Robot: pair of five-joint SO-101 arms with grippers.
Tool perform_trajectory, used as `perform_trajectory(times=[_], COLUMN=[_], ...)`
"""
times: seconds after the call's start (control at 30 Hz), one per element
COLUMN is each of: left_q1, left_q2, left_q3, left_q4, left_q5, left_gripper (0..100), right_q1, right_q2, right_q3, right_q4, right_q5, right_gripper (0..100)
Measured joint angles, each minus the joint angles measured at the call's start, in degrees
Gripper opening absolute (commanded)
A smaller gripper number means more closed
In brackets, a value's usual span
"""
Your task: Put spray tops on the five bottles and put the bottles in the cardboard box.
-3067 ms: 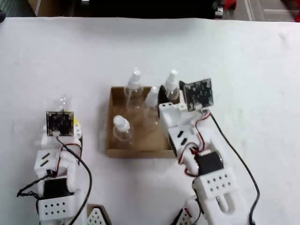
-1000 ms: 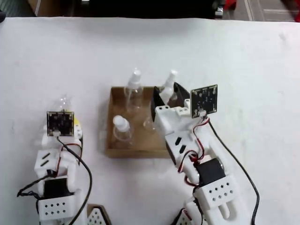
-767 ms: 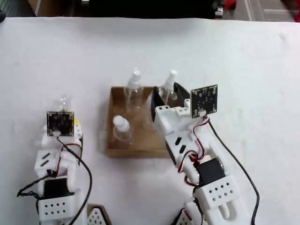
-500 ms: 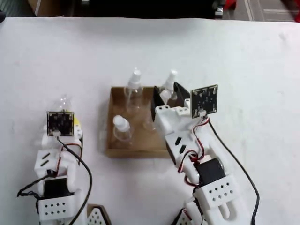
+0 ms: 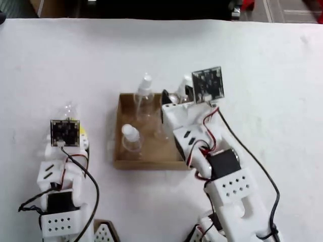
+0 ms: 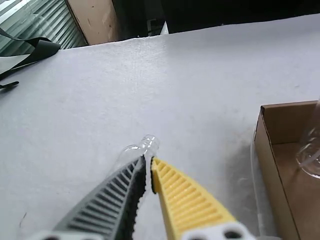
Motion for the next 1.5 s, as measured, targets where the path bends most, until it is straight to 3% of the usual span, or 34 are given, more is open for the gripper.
perform_trajectory(times=[0.47, 0.77, 1.5], left_q1=[0.00, 0.00, 0.00], left_q2=[0.00, 0.00, 0.00], left_q3=[0.00, 0.00, 0.00], left_q4=[0.00, 0.00, 0.00], left_q5=[0.00, 0.00, 0.00], left_gripper=[3, 3, 3], right_q1=[-0.62, -0.62, -0.62], right_q2=[4.75, 15.74, 15.82], right_q3=[-3.34, -14.33, -14.86], right_q4=[4.22, 15.38, 16.44], right_q5=[0.35, 0.35, 0.35], right_gripper=[18.4, 18.4, 18.3])
